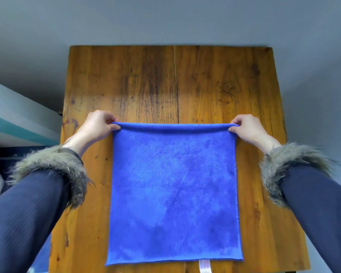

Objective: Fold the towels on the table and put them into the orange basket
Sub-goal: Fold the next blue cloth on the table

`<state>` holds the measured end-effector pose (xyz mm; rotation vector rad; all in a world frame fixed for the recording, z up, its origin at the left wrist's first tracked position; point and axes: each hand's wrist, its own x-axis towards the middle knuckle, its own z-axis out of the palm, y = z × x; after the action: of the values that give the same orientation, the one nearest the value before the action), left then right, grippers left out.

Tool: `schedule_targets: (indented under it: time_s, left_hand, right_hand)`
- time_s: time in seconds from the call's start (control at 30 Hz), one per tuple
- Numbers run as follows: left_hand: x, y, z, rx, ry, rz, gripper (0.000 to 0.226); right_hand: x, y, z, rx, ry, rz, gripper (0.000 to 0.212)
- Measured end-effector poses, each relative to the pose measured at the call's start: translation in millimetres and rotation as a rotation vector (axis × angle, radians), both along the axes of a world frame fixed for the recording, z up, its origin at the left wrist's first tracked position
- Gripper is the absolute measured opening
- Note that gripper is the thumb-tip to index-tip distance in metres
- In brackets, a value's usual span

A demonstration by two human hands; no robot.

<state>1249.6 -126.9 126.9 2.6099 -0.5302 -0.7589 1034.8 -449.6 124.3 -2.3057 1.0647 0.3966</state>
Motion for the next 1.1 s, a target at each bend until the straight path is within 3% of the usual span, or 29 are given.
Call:
schedule_targets:
  time_s: [0.3,0.53,0.7,0.97,1.1]
  left_hand:
    - [36,-29,66,-0.275,-0.390,0.099,0.011]
    - [-1,2,78,-0.371,-0.542,-0.016,0.004]
    - [-61,49,52,-0.415,-0.517,-0.022,0.007]
    - [-135,94,-6,-0.287,-0.382,-0.198,0.017]
    - [-156,92,-19,-0.257,-0.330,-0.187,0.017]
  right_hand:
    - [46,-28,71,-0.360,-0.375,-0.012,0.015]
    - [-1,-8,77,-0.483,-0.505,0.106,0.009]
    - [-69,31,52,-0.472,-0.553,0.122,0.013]
    - [-132,60,6,-0.434,-0.368,0.269,0.016]
    - [-141,70,-10,-0.396,-0.317,0.276,0.014]
